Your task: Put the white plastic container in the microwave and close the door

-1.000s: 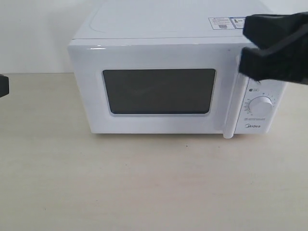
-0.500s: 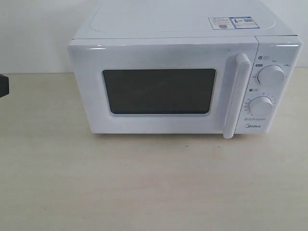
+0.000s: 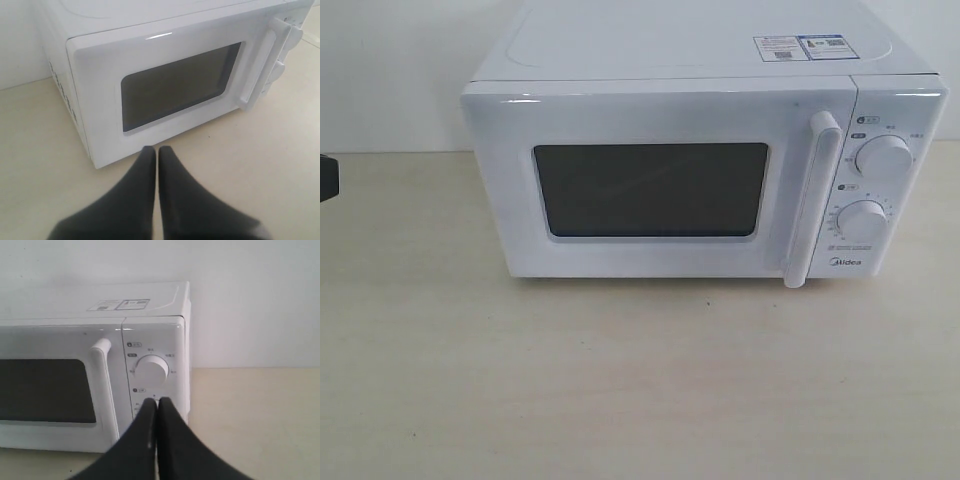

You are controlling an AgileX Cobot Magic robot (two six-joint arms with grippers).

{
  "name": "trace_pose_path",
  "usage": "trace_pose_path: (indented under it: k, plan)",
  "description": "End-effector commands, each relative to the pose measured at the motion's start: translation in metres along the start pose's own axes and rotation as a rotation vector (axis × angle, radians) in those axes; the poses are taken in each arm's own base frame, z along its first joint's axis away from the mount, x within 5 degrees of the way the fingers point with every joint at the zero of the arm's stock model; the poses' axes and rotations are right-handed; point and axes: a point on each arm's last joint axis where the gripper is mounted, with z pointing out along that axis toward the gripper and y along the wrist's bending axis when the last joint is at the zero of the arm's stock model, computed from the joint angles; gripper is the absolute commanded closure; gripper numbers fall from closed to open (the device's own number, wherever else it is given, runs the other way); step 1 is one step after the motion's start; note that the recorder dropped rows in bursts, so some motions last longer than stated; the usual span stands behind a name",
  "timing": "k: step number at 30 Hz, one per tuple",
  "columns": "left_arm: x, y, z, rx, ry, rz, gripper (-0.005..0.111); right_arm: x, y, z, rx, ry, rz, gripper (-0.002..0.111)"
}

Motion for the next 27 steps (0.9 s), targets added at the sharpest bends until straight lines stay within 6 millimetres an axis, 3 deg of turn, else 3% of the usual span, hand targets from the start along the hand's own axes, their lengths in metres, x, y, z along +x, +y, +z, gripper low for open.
trace_pose_path:
  k: [1, 12, 16, 21, 27]
  plan:
    - [0.0, 0.0, -0.001, -0.007, -0.013, -0.008, 0.102, 0.002, -0.005, -0.004, 0.055, 0.002, 0.044, 0.109]
    - [0.0, 0.001, -0.001, -0.01, -0.017, -0.008, 0.102, 0.005, -0.005, -0.013, 0.058, -0.017, -0.001, 0.109]
    - [-0.001, 0.001, -0.001, -0.011, -0.021, -0.008, 0.102, 0.024, -0.006, -0.014, 0.059, -0.002, 0.002, 0.109]
    - [-0.001, 0.001, -0.001, -0.011, -0.021, -0.008, 0.102, 0.065, -0.009, -0.012, 0.064, 0.062, 0.009, 0.109]
    - [-0.001, 0.001, -0.001, -0.011, -0.021, -0.008, 0.102, 0.079, -0.009, -0.013, 0.069, 0.183, 0.034, 0.109]
